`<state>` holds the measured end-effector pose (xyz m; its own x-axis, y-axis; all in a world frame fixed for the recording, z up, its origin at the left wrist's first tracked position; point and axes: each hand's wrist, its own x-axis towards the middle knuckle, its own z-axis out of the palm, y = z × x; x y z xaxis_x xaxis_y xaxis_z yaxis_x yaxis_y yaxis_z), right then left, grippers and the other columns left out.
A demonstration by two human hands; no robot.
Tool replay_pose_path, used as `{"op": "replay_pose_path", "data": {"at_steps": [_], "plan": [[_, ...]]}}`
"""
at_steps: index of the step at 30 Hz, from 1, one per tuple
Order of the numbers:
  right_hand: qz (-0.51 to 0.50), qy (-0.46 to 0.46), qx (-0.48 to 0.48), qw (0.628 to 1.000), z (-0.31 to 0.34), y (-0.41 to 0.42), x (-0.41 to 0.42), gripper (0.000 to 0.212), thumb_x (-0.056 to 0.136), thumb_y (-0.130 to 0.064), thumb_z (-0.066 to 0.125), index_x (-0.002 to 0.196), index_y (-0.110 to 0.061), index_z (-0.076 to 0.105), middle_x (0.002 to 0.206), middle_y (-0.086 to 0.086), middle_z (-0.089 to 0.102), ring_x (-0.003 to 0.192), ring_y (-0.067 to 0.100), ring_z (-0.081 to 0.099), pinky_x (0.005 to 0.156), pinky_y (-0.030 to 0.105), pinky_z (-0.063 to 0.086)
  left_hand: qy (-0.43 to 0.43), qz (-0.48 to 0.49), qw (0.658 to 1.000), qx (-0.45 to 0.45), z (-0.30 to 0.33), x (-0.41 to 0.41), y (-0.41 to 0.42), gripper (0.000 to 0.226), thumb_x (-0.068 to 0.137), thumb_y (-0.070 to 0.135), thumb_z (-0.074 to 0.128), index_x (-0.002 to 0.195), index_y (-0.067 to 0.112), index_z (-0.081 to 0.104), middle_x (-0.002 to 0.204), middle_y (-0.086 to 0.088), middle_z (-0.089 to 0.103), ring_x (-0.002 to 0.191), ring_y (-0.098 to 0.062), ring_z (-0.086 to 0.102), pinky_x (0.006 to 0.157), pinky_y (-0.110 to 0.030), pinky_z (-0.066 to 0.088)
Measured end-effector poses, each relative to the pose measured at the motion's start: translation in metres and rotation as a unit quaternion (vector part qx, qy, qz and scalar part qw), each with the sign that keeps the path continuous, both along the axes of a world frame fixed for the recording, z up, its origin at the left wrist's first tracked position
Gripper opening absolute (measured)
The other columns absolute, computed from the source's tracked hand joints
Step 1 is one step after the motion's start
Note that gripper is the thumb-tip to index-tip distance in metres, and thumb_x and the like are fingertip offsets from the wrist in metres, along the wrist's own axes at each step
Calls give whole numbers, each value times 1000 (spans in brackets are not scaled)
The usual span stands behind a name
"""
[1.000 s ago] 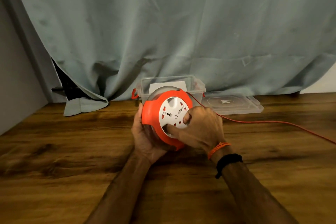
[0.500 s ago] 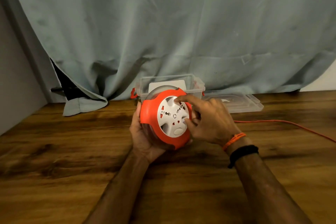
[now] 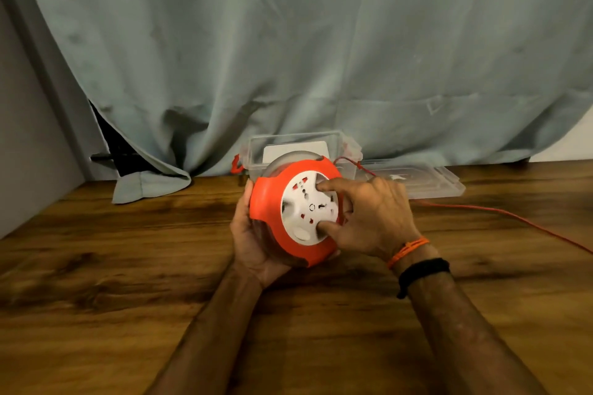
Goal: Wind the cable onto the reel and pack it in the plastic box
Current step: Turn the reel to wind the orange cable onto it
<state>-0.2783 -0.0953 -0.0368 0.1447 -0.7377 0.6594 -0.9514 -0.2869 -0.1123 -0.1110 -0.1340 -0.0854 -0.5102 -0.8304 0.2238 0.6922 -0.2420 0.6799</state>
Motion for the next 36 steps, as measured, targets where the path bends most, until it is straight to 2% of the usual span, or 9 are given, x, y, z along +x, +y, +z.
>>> {"op": "replay_pose_path", "data": {"at_steps": [6,11,16,21,25,27,30,33,36], "plan": [[-49,-73,45,995,-11,-5,16,66,47,-85,51,71,-24,59,81,-4,68,83,22,62,72,29,39,20,15,1000,15,-2,-2,-3,79,81,72,47,135,16,62,140,-18,59,129,-39,55,108,-60,40],[-58,-100,53,992,-16,-6,24,82,46,-91,34,75,-19,61,86,1,69,86,23,64,72,39,53,14,37,999,10,-3,-2,-4,72,84,71,41,123,19,72,128,-13,69,117,-33,65,94,-51,54],[-62,-170,75,981,-19,-9,28,84,43,-91,42,82,-19,59,91,2,69,87,22,65,68,36,56,18,26,999,18,-7,-1,-8,73,88,73,35,123,21,72,127,-13,69,116,-34,66,91,-52,55],[-15,-140,64,988,-9,-5,21,69,53,-88,47,57,-20,58,65,-11,63,73,12,63,59,28,50,34,-16,999,3,-5,2,-9,81,81,75,45,135,17,62,139,-18,60,127,-38,57,102,-58,47],[64,-88,47,993,9,-1,0,28,69,-54,71,80,-29,63,51,-21,40,60,11,51,69,37,54,33,-100,994,-2,-7,4,-8,85,80,81,42,141,24,55,145,-17,54,131,-42,51,103,-75,33],[81,-45,45,995,14,1,-3,38,68,-39,73,103,-30,61,53,-21,37,61,16,54,71,39,54,23,-123,992,9,-8,3,-8,90,79,83,42,148,26,46,152,-19,46,136,-45,41,106,-79,20],[77,19,54,995,12,3,-1,62,70,-34,67,130,-34,50,66,-16,42,75,26,62,78,39,52,28,-145,989,4,-8,3,-9,90,80,80,47,150,23,43,151,-19,46,136,-44,44,106,-75,29],[68,42,55,995,8,1,0,69,72,-34,64,138,-37,42,71,-5,57,81,28,63,78,36,52,30,-157,987,0,-8,3,-8,88,81,78,47,147,20,48,148,-19,50,133,-43,48,104,-71,33],[57,48,26,997,5,-1,-1,69,71,-37,65,136,-39,44,76,0,68,82,29,64,75,37,52,5,-155,988,8,-6,3,-7,90,79,83,43,148,25,45,154,-18,42,139,-45,36,107,-80,15]]}}
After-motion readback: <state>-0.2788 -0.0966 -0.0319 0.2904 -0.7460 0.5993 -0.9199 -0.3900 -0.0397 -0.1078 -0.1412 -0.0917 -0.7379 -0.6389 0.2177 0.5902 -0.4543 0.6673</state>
